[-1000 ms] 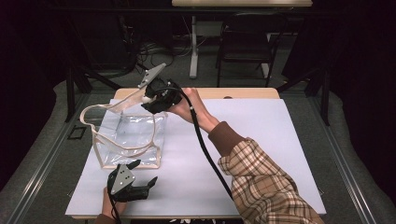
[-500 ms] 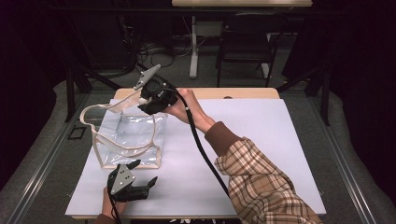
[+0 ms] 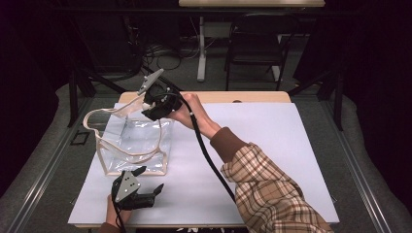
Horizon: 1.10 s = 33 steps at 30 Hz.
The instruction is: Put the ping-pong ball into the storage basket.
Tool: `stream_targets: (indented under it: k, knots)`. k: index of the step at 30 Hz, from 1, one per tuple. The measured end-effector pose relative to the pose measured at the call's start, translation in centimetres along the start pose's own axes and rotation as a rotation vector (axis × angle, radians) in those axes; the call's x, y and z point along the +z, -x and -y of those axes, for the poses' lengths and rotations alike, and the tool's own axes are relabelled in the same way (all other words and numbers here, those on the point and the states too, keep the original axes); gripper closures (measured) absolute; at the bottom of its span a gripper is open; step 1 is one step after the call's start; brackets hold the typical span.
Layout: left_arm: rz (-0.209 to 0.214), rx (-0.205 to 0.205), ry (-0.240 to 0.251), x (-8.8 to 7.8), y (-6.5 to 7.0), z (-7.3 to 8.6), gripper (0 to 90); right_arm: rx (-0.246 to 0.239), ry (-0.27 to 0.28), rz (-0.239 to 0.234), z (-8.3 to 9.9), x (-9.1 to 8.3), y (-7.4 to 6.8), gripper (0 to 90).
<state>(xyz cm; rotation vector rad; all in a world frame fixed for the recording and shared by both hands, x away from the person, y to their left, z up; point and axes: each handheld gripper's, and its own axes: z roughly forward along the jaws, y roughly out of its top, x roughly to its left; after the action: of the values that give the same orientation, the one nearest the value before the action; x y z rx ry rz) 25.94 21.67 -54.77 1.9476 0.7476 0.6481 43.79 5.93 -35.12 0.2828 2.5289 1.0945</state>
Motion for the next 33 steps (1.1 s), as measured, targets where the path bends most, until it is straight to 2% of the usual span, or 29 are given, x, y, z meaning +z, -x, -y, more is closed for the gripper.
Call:
stream_targets:
  k: [33]
  knots:
    - [0.001, 0.002, -0.002, 0.0, 0.0, 0.0, 16.1, -0.011, -0.038, -0.025, -0.5, 2.1, -0.8, 50.6]
